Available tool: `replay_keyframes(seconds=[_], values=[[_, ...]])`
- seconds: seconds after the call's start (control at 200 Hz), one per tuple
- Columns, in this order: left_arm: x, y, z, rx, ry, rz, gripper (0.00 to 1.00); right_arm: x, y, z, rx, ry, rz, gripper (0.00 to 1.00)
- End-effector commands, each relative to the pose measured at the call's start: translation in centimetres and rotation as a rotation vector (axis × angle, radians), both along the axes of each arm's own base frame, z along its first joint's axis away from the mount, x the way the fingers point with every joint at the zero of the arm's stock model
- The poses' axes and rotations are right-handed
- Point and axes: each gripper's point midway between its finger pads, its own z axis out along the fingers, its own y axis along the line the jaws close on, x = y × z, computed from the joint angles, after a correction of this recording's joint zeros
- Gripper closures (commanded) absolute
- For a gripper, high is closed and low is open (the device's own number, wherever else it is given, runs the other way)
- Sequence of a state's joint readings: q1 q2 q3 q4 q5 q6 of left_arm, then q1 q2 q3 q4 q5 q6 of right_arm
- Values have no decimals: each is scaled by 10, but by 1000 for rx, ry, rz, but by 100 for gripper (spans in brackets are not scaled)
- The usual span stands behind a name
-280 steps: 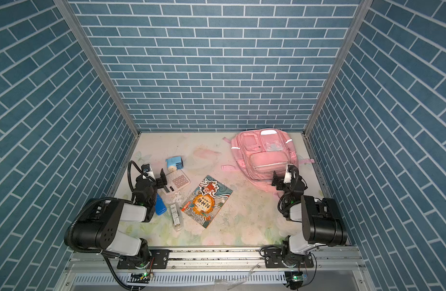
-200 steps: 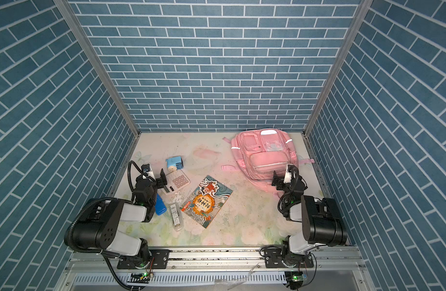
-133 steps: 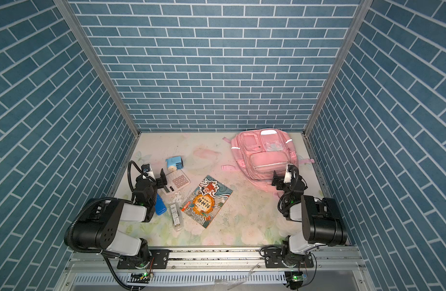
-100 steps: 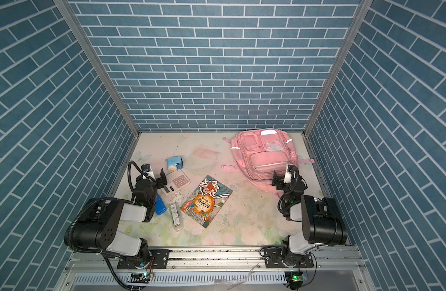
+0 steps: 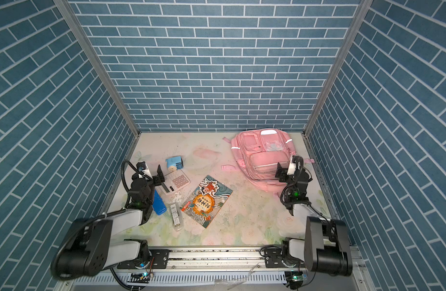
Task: Pack books, pencil case, and school supplies into a backpack
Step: Move the student bag to the top-center of the table.
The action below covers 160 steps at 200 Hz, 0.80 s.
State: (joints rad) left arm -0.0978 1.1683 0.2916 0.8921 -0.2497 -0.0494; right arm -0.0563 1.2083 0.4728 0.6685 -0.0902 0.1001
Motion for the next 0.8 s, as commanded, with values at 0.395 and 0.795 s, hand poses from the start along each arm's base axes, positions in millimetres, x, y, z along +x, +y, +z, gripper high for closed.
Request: replay_keyframes(seconds=[0.395, 0.795], values=[[-16, -207, 69, -441, 298, -396, 13, 20, -77, -92, 532, 588, -196, 16], [-13, -337, 7, -615, 613, -595, 13, 11, -40, -151, 727, 764, -33, 63]])
